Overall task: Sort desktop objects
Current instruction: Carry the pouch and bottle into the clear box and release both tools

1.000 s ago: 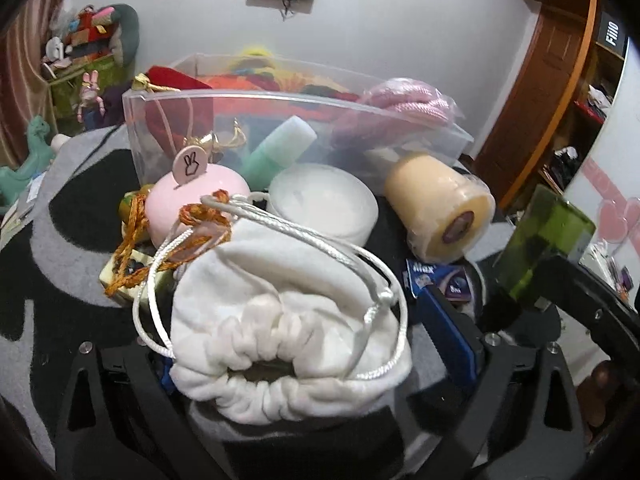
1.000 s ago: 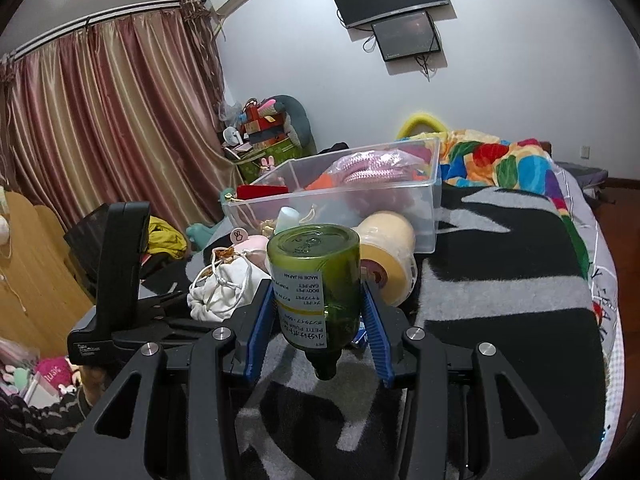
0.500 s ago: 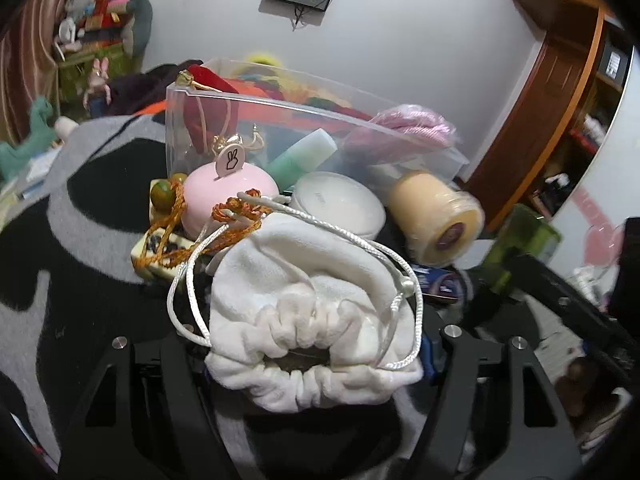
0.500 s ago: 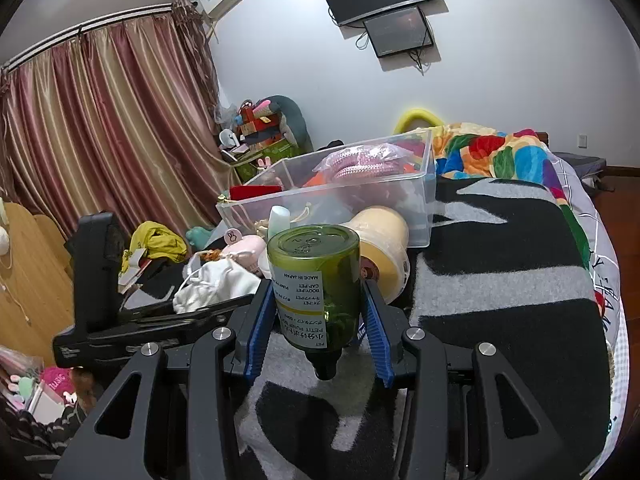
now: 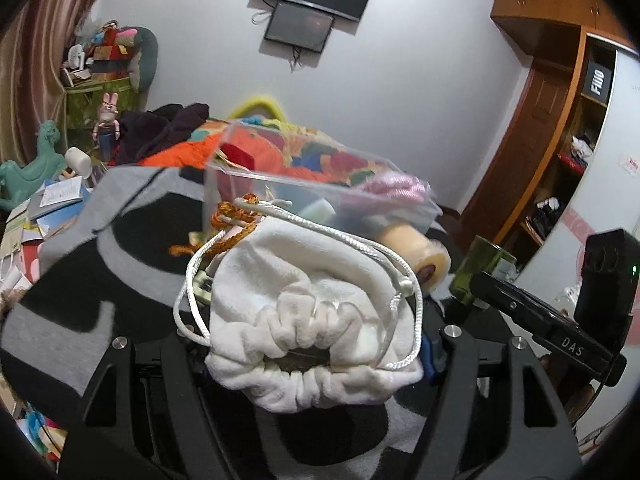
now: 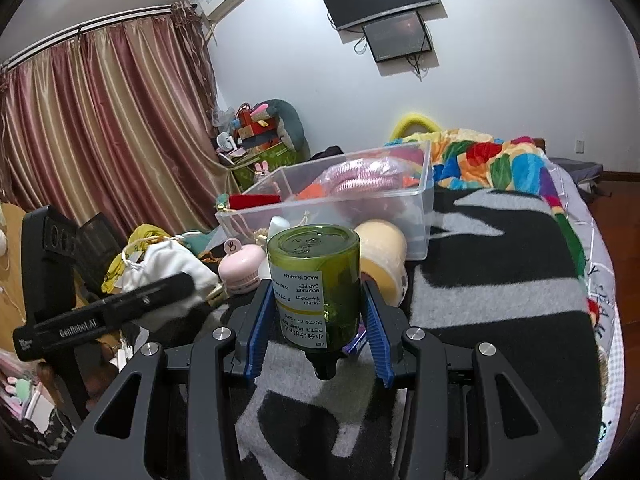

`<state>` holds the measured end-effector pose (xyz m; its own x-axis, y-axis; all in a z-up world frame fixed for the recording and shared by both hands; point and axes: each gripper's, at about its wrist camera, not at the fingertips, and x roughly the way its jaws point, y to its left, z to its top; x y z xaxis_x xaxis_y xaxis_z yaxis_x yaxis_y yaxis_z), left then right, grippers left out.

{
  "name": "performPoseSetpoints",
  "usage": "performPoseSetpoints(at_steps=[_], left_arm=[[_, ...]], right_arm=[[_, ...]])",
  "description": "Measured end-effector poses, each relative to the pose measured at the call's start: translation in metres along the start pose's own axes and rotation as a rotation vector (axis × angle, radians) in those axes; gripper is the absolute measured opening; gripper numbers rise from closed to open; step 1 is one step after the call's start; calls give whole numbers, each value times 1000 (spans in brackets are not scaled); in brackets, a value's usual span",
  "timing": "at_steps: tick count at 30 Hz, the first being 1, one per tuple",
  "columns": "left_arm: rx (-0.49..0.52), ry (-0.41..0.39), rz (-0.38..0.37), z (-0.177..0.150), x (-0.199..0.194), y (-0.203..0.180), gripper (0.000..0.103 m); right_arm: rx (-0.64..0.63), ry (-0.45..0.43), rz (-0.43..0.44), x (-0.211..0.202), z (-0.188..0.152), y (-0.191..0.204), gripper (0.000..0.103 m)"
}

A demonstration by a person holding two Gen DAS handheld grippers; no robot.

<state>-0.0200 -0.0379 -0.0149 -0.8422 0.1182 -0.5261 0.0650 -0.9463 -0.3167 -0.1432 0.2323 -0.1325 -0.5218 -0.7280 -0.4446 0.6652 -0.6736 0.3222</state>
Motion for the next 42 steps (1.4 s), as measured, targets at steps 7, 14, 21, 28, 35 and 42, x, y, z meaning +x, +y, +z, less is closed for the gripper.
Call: performPoseSetpoints(at_steps=[7,14,21,28,35,42], left_arm=[[-39,-67,68,14,-20,24,70],[-34,-133,105,38,-37,36,70],[35,-173,87,63,-36,21,70],[65,-193,63,89,-22,11,70],[26,-169,50,110,11,16,70],[3,-120,45,125,48,22,70]], right_arm=[[-22,-40,-18,-9,17,0,39],[-66,-63,-43,-12,34,2,39],[-88,-93,-39,-11,54,7,39],[-115,-125,-29,-3,75,14,39],[-124,-128,-25,15,90,16,39],[-110,-121,-19,40,103,13,39]])
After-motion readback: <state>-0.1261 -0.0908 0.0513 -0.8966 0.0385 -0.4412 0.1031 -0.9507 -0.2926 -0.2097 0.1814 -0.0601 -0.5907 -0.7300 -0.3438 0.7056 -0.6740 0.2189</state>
